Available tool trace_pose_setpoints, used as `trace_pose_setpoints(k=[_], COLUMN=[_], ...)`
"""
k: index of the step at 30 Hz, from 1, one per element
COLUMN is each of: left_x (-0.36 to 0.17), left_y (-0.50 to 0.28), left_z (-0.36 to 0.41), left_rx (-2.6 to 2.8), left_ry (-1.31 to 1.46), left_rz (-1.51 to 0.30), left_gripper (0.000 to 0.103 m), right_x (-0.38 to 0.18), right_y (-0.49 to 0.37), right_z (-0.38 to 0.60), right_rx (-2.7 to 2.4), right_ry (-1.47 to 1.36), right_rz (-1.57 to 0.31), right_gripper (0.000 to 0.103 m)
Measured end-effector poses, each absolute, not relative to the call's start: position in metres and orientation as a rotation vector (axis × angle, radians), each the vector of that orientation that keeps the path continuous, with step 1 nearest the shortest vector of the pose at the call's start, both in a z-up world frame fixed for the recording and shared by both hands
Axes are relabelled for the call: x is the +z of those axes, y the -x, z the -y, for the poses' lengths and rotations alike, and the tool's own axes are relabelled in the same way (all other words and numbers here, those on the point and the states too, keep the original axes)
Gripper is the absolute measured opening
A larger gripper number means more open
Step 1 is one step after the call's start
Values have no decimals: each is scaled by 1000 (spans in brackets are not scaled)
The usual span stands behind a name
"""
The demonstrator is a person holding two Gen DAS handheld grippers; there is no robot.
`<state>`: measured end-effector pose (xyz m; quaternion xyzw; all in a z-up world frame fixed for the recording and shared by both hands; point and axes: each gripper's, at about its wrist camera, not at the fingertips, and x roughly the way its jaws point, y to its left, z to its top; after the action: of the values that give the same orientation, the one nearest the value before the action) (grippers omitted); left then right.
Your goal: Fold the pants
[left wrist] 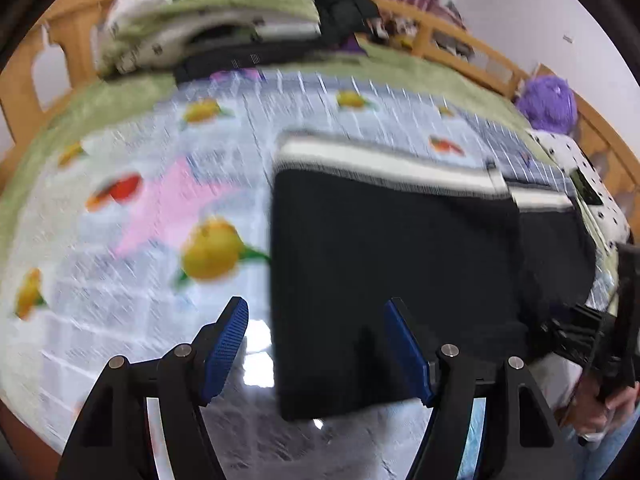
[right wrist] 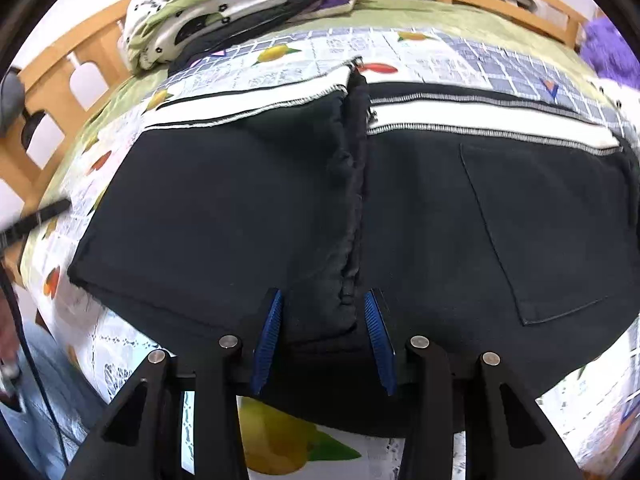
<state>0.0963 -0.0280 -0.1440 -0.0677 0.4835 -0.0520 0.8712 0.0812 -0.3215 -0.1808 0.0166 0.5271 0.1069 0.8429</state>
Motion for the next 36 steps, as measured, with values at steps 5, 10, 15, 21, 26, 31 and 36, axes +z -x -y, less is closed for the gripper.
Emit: trace_pose_setpoints(k=[5,10,15,21,26,31,36], left_x=[-184,-165,-154,-161,-165,-171,-172], left_y=[-89,-81,-90,-110,-119,-123,-119], left_z=[41,28,20,8,1,1,3], left_rx=[-106,-105,-54,-52,-53,-67,-79], left_ry=[67,114,139,187,212,222,216], left_rz=[-1110,-1061,-1012,-1024,-1040,-1060,-1068], left_gripper=[71,69,69,69,69,69,69], right_x=[-187,-154,-112,-136,-157,-186,-171], right_y=[-72,-66,-94,-170,-202,-214,-197], right_z=[314,324,324,301,309,314,317], right_rx=[252,283,233,215,167,151,156], right_ry=[12,-21,-28,29,31,16,33], right_rz=[-1163,-1059,-843,-934,-933,-1031,-1005], right_gripper=[39,38,38,38,7,20,31])
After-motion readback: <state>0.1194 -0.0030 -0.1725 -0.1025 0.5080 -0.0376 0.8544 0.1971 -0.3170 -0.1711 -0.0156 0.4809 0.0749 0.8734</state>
